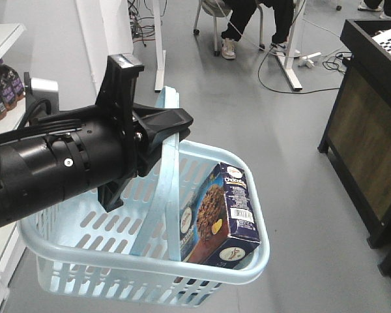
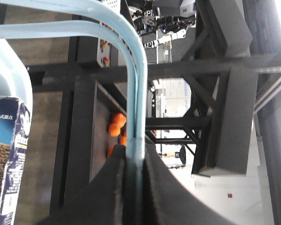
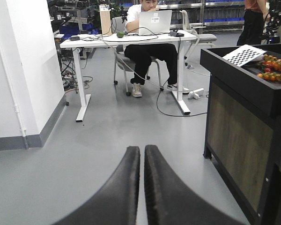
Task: Left arm holds basket, right arm returns cookies
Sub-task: 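Drive the base past the desk toward the snack shelf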
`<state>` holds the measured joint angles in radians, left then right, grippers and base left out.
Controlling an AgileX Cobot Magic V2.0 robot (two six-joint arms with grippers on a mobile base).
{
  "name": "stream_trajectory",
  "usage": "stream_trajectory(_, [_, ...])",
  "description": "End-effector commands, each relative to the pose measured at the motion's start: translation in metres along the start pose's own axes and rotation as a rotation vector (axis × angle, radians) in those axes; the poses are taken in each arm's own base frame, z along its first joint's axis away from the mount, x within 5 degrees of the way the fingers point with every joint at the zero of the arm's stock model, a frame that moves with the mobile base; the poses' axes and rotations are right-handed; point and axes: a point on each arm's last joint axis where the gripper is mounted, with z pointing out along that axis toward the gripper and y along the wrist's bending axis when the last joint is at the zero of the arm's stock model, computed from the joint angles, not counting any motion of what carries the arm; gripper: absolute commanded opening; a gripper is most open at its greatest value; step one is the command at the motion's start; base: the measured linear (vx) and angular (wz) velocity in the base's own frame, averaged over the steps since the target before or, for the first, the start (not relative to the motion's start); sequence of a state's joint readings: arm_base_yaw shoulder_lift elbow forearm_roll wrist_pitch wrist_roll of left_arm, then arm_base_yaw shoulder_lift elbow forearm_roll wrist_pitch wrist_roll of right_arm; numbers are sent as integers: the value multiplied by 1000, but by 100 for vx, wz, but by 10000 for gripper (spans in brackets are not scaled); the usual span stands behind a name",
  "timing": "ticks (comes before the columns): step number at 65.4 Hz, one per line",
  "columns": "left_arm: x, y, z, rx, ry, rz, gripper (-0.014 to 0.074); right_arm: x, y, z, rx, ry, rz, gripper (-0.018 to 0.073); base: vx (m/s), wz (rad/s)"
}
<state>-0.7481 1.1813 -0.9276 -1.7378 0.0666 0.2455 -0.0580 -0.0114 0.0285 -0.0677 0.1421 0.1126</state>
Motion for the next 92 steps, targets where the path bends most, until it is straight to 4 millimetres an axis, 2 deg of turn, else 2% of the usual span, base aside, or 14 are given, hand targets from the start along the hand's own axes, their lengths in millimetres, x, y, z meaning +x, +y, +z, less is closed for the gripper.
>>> stream_trajectory(1, [2,-23,-10,84,23,-36,-3,-2,0,0,-7,-67,-13,-3,42,2])
stream_trajectory(70, [2,-23,-10,83,22,-36,-3,-2,0,0,-7,-67,-13,-3,40,6])
stream_trajectory(92, [2,-23,-10,82,19,-36,-3,-2,0,0,-7,-67,-13,-3,28,26])
